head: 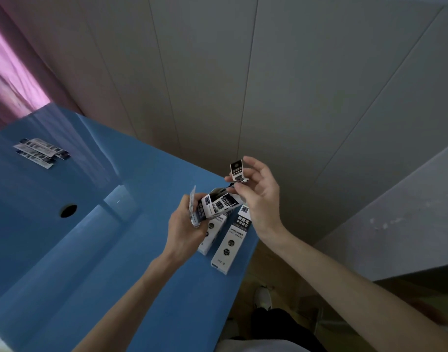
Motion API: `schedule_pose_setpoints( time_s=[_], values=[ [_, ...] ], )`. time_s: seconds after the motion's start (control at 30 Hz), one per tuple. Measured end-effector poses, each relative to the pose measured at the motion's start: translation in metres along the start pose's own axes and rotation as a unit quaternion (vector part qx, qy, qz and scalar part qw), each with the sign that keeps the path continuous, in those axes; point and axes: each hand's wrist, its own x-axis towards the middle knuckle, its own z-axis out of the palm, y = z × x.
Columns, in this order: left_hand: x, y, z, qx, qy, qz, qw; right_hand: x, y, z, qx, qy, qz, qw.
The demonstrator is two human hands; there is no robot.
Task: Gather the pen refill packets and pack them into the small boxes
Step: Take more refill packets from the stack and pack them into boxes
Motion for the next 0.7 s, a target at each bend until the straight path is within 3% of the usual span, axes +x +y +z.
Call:
schedule_pose_setpoints(
  time_s=[0.07,0.2,0.4,0.7],
  values=[
    [0.000,0.002,-0.002,-0.012,0.005,-0.004,1.000,0.000,0.003,-0.003,-0.033,0.000,-0.004,0.999],
    [0.003,0.000,-0.007,-0.010,0.000,-0.009,1.000,0.004,0.008,-0.011,-0.209,-0.025,-0.054,0.976],
    [0.005,0.000,-0.011,-0.011,0.004,-0.011,1.000,0.011,-0.008,-0.022,-0.206,-0.075,-0.053,0.974],
    [0.007,0.004,-0.007,-0.012,-0.021,-0.003,1.000,0.015,0.008,-0.021,-0.310,-0.081,-0.073,0.945]
  ],
)
